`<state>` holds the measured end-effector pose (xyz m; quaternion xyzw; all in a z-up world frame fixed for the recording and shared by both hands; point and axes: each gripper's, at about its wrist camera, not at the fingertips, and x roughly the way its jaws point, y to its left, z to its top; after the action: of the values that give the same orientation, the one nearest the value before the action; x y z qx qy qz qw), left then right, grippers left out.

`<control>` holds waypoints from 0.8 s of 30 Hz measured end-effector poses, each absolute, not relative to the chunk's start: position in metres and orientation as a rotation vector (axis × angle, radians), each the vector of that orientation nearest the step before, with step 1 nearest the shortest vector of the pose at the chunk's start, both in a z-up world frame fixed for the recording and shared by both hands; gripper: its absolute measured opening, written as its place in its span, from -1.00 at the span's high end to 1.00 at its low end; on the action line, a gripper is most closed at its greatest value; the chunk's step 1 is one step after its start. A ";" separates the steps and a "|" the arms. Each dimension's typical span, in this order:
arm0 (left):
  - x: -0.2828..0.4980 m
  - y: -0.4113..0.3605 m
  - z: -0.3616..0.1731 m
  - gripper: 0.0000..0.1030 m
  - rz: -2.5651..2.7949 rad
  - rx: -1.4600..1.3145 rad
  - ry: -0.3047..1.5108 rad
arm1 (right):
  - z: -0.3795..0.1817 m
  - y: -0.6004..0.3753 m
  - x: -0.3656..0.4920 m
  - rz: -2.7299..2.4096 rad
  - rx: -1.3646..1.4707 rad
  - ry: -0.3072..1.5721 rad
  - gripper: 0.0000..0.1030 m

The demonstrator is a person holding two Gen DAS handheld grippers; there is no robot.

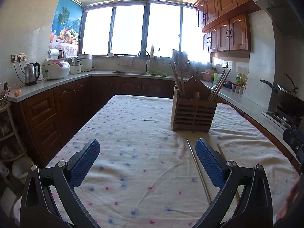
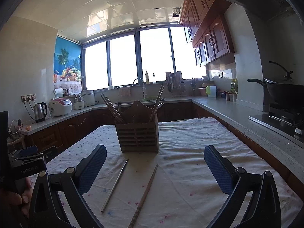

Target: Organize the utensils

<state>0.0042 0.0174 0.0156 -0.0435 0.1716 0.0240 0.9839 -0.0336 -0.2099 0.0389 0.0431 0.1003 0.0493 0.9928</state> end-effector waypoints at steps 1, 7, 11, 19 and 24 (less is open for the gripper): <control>0.005 0.017 0.015 -0.99 0.049 -0.087 0.344 | 0.038 -0.208 -0.034 0.102 0.083 0.204 -1.00; 0.005 0.013 0.012 -0.99 0.028 -0.086 0.361 | 0.030 -0.203 -0.039 0.115 0.063 0.223 -1.00; 0.007 0.002 0.010 -0.99 0.035 -0.012 0.408 | 0.029 -0.206 -0.042 0.112 0.068 0.228 -1.00; 0.004 0.001 0.008 -1.00 0.063 -0.011 0.423 | 0.023 -0.205 -0.039 0.130 0.078 0.233 -1.00; -0.001 0.002 0.009 -1.00 0.082 -0.013 0.402 | 0.021 -0.205 -0.037 0.138 0.081 0.237 -1.00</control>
<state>-0.0006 0.0023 0.0091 -0.0066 0.1993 0.0410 0.9790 -0.0367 -0.2051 0.0210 0.0403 0.1179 0.0686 0.9898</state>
